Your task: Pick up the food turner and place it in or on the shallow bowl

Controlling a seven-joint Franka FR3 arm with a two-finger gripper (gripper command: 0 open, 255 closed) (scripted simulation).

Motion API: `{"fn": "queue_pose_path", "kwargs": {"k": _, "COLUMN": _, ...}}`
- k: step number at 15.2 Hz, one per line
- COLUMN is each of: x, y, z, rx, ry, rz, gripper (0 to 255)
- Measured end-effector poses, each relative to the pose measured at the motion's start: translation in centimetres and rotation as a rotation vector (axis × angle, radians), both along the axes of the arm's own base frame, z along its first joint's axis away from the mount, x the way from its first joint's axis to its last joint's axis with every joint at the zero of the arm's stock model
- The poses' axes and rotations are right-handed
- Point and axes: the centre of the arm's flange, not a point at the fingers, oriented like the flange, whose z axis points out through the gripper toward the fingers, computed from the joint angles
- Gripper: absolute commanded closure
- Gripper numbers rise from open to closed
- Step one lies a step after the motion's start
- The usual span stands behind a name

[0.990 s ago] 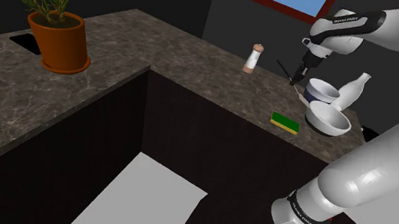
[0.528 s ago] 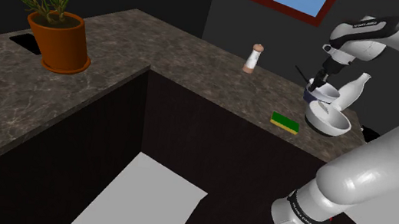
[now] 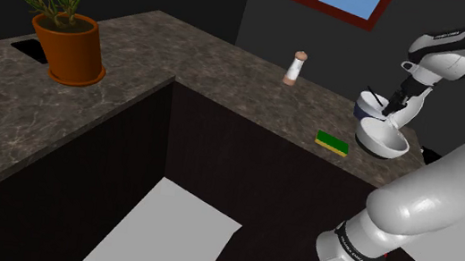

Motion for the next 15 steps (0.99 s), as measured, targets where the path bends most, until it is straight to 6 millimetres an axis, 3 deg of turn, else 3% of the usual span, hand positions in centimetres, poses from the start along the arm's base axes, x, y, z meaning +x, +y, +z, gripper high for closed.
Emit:
{"fn": "queue_pose_path", "kwargs": {"k": 3, "x": -3.5, "y": -2.8, "z": 0.4, "rx": 0.000, "ry": 0.000, "rz": -0.001, "gripper": 255}}
{"fn": "queue_pose_path", "kwargs": {"k": 5, "x": -4.6, "y": -3.4, "z": -0.1, "rx": 0.000, "ry": 0.000, "rz": 0.000, "gripper": 255}}
{"fn": "queue_pose_path", "kwargs": {"k": 15, "x": -5.0, "y": -3.5, "z": -5.3, "rx": 0.000, "ry": 0.000, "rz": 0.002, "gripper": 255}}
